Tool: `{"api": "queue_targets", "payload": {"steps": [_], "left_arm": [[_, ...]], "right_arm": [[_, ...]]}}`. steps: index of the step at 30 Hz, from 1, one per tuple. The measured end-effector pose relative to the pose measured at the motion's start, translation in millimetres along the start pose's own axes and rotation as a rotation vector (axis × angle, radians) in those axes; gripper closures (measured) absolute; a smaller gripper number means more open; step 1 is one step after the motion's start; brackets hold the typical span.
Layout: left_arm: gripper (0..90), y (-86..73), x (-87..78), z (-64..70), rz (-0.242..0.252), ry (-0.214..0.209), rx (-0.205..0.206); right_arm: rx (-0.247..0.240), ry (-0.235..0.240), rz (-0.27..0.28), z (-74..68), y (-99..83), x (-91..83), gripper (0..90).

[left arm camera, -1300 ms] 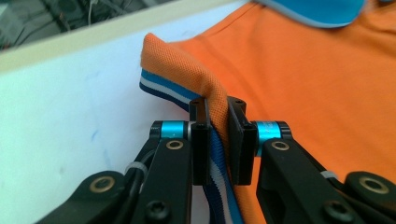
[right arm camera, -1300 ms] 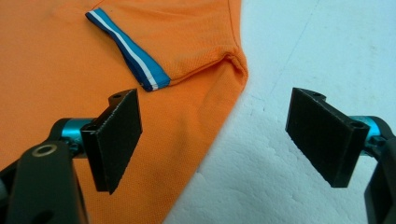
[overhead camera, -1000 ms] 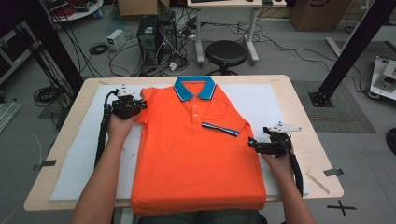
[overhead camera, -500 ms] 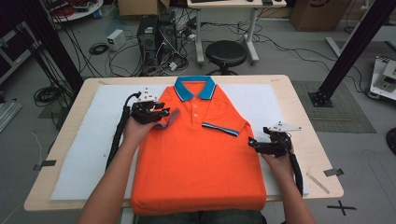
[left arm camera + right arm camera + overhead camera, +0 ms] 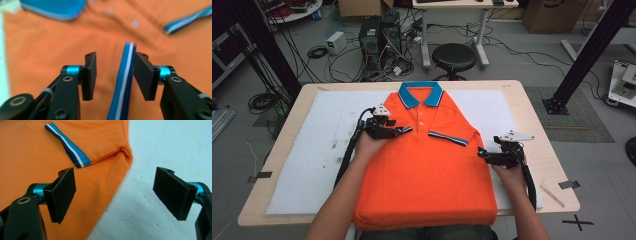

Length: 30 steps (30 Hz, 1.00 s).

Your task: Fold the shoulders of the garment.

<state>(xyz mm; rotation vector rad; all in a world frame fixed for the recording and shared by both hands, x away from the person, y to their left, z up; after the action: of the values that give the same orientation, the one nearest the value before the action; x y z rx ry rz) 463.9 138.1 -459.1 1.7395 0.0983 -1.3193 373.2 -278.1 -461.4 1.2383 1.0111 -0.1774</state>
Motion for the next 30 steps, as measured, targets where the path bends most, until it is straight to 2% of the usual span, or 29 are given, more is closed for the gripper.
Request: {"api": "queue_targets", "payload": {"steps": [2, 4, 6, 8, 13, 16, 20, 22, 24, 27, 28, 29, 30], "left_arm": [[72.9, -3.2, 4.2, 0.8, 0.028, -0.022, 0.003], [80.4, -2.9, 3.2, 0.6, 0.03, -0.018, -0.001], [82.8, -2.4, 1.3, 1.2, 0.03, -0.016, 0.004], [85.0, -2.1, -2.8, 3.6, 0.047, -0.031, 0.012], [85.2, -1.3, -14.4, 12.6, 0.085, -0.056, 0.038], [85.2, -1.5, -15.6, 16.9, 0.086, -0.065, 0.051], [85.1, -4.9, -12.2, 18.7, 0.084, -0.076, 0.039], [81.0, -6.3, -11.1, 19.0, 0.084, -0.075, 0.027], [65.2, -6.7, -13.0, 19.8, 0.087, -0.079, -0.002], [50.1, -7.9, -24.3, 24.5, 0.14, -0.057, 0.0], [47.2, -8.6, -28.7, 26.1, 0.161, -0.058, 0.004], [45.0, -8.6, -28.7, 26.1, 0.161, -0.058, 0.004], [43.0, -10.6, -35.7, 29.8, 0.187, -0.055, 0.005]], "right_arm": [[0.001, -0.001, -0.001, 0.0, 0.0, -0.1, 18.8], [0.002, 0.0, 0.0, 0.0, 0.0, -0.1, 18.8], [0.003, 0.002, -0.001, -0.1, 0.0, 0.0, 18.8], [0.002, 0.001, 0.001, 0.2, 0.0, -0.1, 18.8], [0.005, 0.005, 0.0, 0.3, 0.0, -0.1, 18.8], [0.003, 0.003, -0.001, 0.0, 0.0, 0.0, 18.8], [0.001, 0.001, 0.0, 0.0, 0.0, -0.1, 18.8], [-0.001, 0.002, 0.0, 0.0, 0.0, -0.1, 18.8], [-0.001, 0.002, 0.0, 0.0, 0.0, -0.1, 18.8], [0.001, 0.003, 0.001, 0.3, 0.0, 0.0, 18.8], [0.004, 0.005, 0.002, 0.3, 0.1, 0.1, 18.8], [0.004, 0.005, 0.002, 0.3, 0.1, 0.1, 18.8], [0.005, 0.007, 0.001, 0.8, 0.0, 0.0, 18.8]]}}
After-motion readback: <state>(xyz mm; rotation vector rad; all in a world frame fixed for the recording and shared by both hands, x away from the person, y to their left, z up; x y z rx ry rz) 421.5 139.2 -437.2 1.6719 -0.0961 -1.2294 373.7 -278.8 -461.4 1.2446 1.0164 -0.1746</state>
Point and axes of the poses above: each handheld gripper's, and its own axes: x roughly forward along the jaws, y roughly out of its top, z roughly to its right, the point moved 2 cm from there along x, roughly forward along the jaws, and after that the axes turned 11 degrees about -z, right-handed, at the moved point
